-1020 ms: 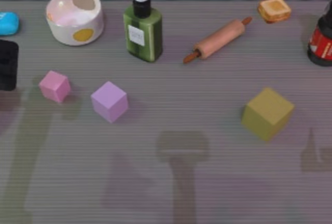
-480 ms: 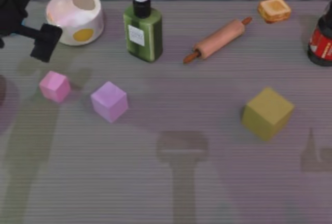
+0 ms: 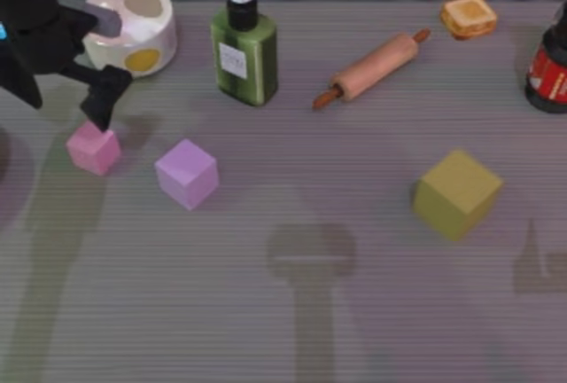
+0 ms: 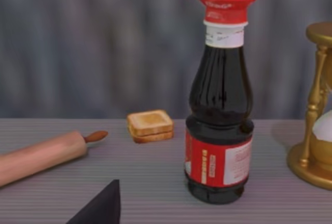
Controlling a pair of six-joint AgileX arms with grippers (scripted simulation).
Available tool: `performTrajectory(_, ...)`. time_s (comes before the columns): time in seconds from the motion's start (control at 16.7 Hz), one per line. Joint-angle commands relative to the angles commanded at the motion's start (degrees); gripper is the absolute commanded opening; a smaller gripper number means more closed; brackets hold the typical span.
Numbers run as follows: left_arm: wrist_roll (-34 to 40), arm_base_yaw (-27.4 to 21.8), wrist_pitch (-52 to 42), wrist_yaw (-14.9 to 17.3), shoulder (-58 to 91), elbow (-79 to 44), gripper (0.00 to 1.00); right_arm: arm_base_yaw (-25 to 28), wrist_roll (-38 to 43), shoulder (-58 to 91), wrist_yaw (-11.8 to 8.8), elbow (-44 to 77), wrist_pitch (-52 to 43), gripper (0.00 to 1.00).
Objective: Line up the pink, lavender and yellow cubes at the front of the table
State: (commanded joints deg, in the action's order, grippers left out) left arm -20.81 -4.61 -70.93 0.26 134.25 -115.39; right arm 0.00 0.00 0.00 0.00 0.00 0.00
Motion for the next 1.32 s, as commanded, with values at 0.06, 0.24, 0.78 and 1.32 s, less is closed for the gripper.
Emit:
performTrajectory(0.06, -0.08, -0.02, -0.24, 0.0, 0.47, -0.51, 1.0, 0.0, 0.0, 0.0, 0.0, 0.0, 0.0, 1.0)
performTrajectory(0.24, -0.08, -0.02, -0.24, 0.0, 0.47, -0.51, 1.0, 0.0, 0.0, 0.0, 0.0, 0.0, 0.0, 1.0)
performTrajectory(0.78, -0.19, 0.08, 11.36, 0.04, 3.97, 7.19, 1.0, 0.0, 0.0, 0.0, 0.0, 0.0, 0.0, 1.0)
performTrajectory(1.32, -0.21, 0.05, 16.43, 0.07, 5.96, 10.67, 0.85, 0.0, 0.0, 0.0, 0.0, 0.0, 0.0, 1.0)
